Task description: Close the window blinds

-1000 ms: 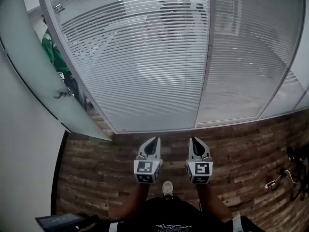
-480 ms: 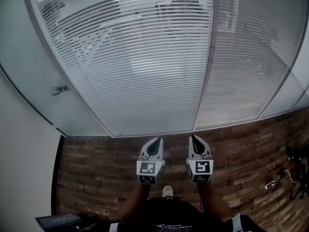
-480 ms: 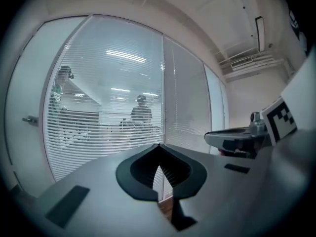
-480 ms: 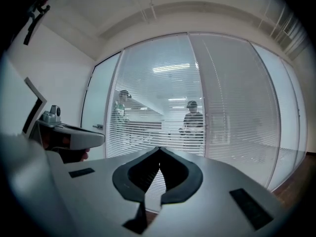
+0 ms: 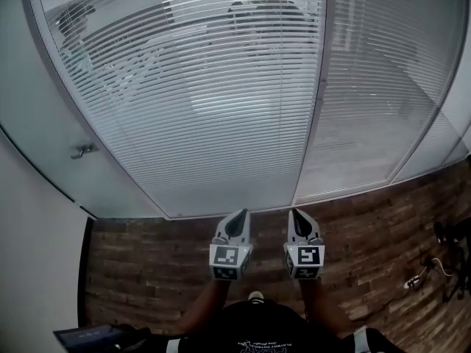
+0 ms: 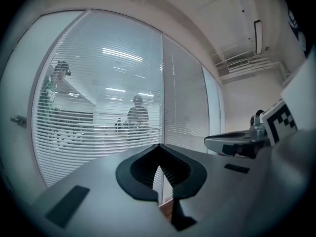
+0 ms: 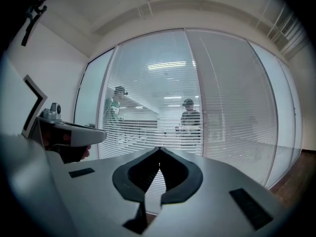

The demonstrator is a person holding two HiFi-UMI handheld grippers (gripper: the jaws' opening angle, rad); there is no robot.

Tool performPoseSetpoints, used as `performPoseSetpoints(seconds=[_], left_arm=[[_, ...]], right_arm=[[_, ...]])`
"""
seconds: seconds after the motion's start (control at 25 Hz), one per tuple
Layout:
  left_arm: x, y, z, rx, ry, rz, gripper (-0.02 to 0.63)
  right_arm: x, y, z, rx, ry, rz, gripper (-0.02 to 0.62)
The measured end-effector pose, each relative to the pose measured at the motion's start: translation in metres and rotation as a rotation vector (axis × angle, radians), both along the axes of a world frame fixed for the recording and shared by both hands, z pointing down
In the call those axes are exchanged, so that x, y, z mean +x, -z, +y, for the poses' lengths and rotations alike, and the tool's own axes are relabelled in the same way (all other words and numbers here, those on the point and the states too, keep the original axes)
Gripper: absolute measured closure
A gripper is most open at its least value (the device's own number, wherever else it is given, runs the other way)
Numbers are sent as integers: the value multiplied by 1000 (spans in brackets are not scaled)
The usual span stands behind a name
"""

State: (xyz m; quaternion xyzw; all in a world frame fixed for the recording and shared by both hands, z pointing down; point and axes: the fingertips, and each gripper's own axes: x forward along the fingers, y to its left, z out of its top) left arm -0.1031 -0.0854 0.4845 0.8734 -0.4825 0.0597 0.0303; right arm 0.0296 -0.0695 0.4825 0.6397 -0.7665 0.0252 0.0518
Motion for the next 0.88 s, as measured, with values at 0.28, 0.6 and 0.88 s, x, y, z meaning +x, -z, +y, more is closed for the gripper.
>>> performPoseSetpoints(seconds=[0.28, 0.6, 0.88], left_arm=[[-10, -5, -20, 2, -5, 8, 611], [-7, 5, -36, -7, -31, 18, 611], [6, -19, -39, -22, -60, 25, 611]], right_arm=[[-10, -6, -18, -5, -17, 4, 592], [-11, 0, -32, -15, -26, 18, 592], [-10, -14, -40, 5, -15, 15, 592]])
